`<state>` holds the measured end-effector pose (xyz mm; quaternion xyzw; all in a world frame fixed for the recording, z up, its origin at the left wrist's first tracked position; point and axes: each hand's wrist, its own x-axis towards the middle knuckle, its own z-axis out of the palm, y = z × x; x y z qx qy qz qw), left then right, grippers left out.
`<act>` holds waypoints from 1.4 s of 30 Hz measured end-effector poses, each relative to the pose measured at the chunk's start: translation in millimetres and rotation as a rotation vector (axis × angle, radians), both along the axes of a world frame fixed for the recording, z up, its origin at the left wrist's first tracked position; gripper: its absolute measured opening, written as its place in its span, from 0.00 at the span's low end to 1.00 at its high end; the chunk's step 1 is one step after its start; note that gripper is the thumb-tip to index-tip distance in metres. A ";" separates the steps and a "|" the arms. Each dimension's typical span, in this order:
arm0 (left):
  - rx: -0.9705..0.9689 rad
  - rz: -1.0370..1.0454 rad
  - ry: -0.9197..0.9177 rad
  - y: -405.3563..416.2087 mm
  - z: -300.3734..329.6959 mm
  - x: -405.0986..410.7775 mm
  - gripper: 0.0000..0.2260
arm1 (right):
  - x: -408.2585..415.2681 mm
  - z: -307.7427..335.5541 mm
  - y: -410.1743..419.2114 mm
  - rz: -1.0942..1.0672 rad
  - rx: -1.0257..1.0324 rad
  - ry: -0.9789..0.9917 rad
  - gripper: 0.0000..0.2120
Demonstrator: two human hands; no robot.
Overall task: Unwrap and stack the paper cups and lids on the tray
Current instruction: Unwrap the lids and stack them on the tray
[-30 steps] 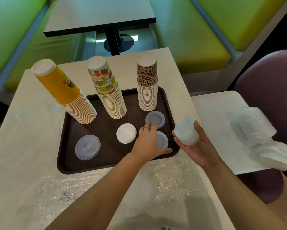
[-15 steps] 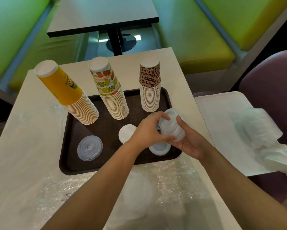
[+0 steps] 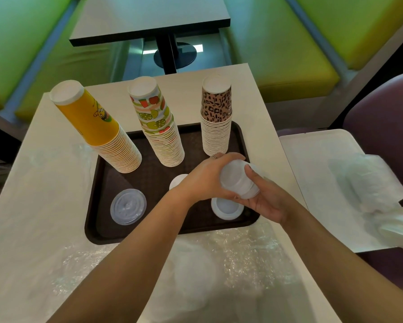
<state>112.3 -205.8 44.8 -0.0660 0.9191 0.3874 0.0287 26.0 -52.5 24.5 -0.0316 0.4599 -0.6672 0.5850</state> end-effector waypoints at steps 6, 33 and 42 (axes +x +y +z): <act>0.044 0.037 -0.006 5.3 -6.1 -7.6 0.36 | -0.6 3.2 -3.0 -0.046 0.034 -0.024 0.21; 0.270 0.520 -0.125 1.0 -20.6 -12.6 0.26 | -26.2 -17.6 -52.9 -0.100 0.505 0.951 0.19; 0.101 0.520 -0.192 -1.5 -25.1 -16.1 0.21 | -23.7 -27.7 -70.6 0.189 0.786 1.415 0.20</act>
